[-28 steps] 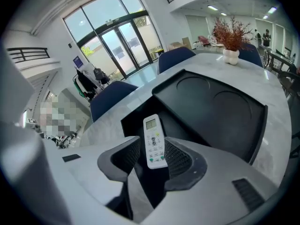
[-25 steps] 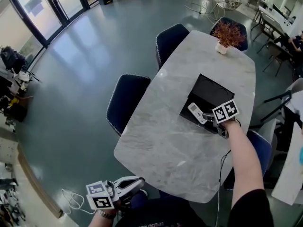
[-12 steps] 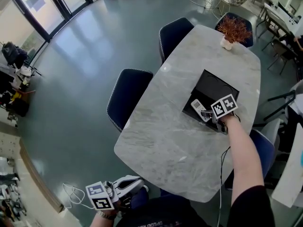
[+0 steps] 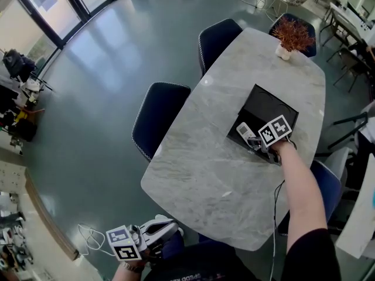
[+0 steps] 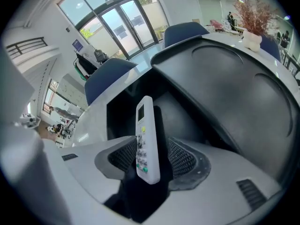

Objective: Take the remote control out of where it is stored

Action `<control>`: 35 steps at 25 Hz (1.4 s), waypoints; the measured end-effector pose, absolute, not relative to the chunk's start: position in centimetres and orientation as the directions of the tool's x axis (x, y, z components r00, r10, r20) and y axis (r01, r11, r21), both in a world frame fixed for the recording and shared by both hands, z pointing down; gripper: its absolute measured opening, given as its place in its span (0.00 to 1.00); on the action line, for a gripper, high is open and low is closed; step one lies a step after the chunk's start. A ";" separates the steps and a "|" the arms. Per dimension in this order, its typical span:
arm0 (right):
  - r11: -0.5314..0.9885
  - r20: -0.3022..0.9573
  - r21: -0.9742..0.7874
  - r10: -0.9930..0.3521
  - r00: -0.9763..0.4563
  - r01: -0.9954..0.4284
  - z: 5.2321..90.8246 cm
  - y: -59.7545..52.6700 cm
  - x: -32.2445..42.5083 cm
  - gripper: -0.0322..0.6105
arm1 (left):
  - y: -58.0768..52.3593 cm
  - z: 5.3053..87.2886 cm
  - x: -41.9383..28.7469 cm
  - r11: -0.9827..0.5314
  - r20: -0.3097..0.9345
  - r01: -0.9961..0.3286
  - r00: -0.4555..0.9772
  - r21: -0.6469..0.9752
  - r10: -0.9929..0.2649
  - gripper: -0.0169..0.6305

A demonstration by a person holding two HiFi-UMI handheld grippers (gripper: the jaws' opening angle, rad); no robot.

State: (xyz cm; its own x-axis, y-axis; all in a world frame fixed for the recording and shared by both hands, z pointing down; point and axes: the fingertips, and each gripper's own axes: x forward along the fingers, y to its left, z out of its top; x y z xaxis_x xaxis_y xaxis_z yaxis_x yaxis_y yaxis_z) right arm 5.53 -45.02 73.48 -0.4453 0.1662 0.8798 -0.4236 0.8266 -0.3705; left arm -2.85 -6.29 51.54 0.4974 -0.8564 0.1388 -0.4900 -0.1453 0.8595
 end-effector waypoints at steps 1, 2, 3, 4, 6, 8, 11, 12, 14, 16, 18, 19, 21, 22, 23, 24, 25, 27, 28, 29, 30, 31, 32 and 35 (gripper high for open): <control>0.835 0.884 -0.362 0.166 -0.437 -0.414 73.5 -45.0 5.5 0.35 | -6.4 51.5 -2.8 -0.146 0.138 -0.489 0.498 0.860 -0.856 0.03; 0.842 0.887 -0.355 0.166 -0.431 -0.407 73.5 -45.0 5.4 0.35 | -6.6 51.5 -2.8 -0.148 0.137 -0.489 0.499 0.860 -0.856 0.03; 0.847 0.889 -0.349 0.164 -0.427 -0.401 73.6 -45.0 5.4 0.35 | -6.7 51.5 -2.7 -0.148 0.137 -0.489 0.500 0.860 -0.855 0.03; 0.855 0.893 -0.339 0.160 -0.421 -0.394 73.6 -45.0 5.4 0.35 | -6.8 51.5 -2.7 -0.148 0.139 -0.490 0.502 0.859 -0.854 0.03; 0.885 0.908 -0.296 0.143 -0.394 -0.360 73.7 -44.6 5.2 0.35 | -6.9 51.6 -2.6 -0.146 0.142 -0.490 0.503 0.860 -0.852 0.03; 0.913 0.923 -0.251 0.126 -0.362 -0.322 73.8 -44.3 4.8 0.35 | -6.8 51.6 -2.6 -0.146 0.143 -0.489 0.507 0.860 -0.850 0.03; 0.927 0.936 -0.224 0.120 -0.330 -0.300 73.9 -44.1 4.5 0.35 | -6.9 51.6 -2.6 -0.148 0.144 -0.487 0.512 0.861 -0.847 0.03; 0.932 0.940 -0.214 0.115 -0.322 -0.291 73.9 -44.0 4.4 0.35 | -6.9 51.6 -2.7 -0.149 0.144 -0.486 0.513 0.861 -0.847 0.03; 0.950 0.952 -0.166 0.085 -0.295 -0.263 74.0 -44.1 4.3 0.31 | -6.9 51.6 -2.7 -0.148 0.144 -0.486 0.513 0.861 -0.846 0.03; 0.971 0.965 -0.095 0.036 -0.260 -0.221 74.3 -44.5 4.5 0.23 | -7.0 51.6 -2.7 -0.147 0.144 -0.488 0.510 0.861 -0.848 0.03; 0.975 0.968 -0.076 0.021 -0.252 -0.209 74.4 -44.7 4.6 0.23 | -6.9 51.6 -2.8 -0.144 0.146 -0.490 0.504 0.860 -0.851 0.03; 0.972 0.966 -0.085 0.027 -0.258 -0.217 74.4 -44.7 4.5 0.23 | -6.8 51.7 -2.9 -0.141 0.147 -0.492 0.502 0.859 -0.852 0.03; 0.964 0.960 -0.109 0.039 -0.276 -0.244 74.4 -44.6 4.5 0.23 | -6.6 51.8 -3.0 -0.138 0.149 -0.492 0.499 0.859 -0.854 0.03; 0.960 0.958 -0.116 0.041 -0.283 -0.255 74.3 -44.6 4.5 0.23 | -6.5 51.8 -3.0 -0.138 0.148 -0.492 0.499 0.859 -0.854 0.03; 0.958 0.957 -0.119 0.040 -0.288 -0.261 74.3 -44.6 4.5 0.23 | -6.5 51.8 -3.0 -0.139 0.148 -0.492 0.500 0.859 -0.853 0.03; 0.957 0.956 -0.118 0.037 -0.293 -0.265 74.2 -44.7 4.5 0.23 | -6.5 51.8 -3.0 -0.140 0.148 -0.492 0.501 0.859 -0.853 0.03; 0.957 0.955 -0.115 0.032 -0.296 -0.267 74.1 -44.7 4.6 0.23 | -6.5 51.8 -3.0 -0.141 0.147 -0.492 0.501 0.859 -0.853 0.03; 0.957 0.954 -0.103 0.017 -0.301 -0.272 74.0 -44.9 4.7 0.23 | -6.5 51.7 -2.9 -0.142 0.146 -0.491 0.502 0.859 -0.853 0.03; 0.956 0.953 -0.097 0.009 -0.304 -0.277 73.9 -45.0 4.9 0.23 | -6.5 51.7 -2.9 -0.142 0.146 -0.491 0.502 0.859 -0.853 0.03; 0.954 0.951 -0.095 0.002 -0.309 -0.284 73.8 -45.2 5.0 0.23 | -6.4 51.7 -2.9 -0.144 0.144 -0.491 0.502 0.859 -0.853 0.03; 0.952 0.949 -0.094 -0.003 -0.316 -0.292 73.6 -45.3 5.1 0.23 | -6.4 51.6 -3.0 -0.146 0.142 -0.491 0.502 0.859 -0.853 0.03; 0.949 0.945 -0.096 -0.008 -0.326 -0.300 73.3 -45.4 5.1 0.23 | -6.4 51.6 -3.0 -0.148 0.141 -0.491 0.502 0.858 -0.853 0.03; 0.947 0.942 -0.099 -0.011 -0.336 -0.306 73.0 -45.5 5.1 0.23 | -6.4 51.6 -3.0 -0.150 0.139 -0.491 0.504 0.858 -0.852 0.03; 0.941 0.929 -0.113 -0.014 -0.369 -0.319 71.7 -45.5 5.2 0.23 | -6.5 51.4 -2.9 -0.162 0.132 -0.489 0.513 0.857 -0.848 0.03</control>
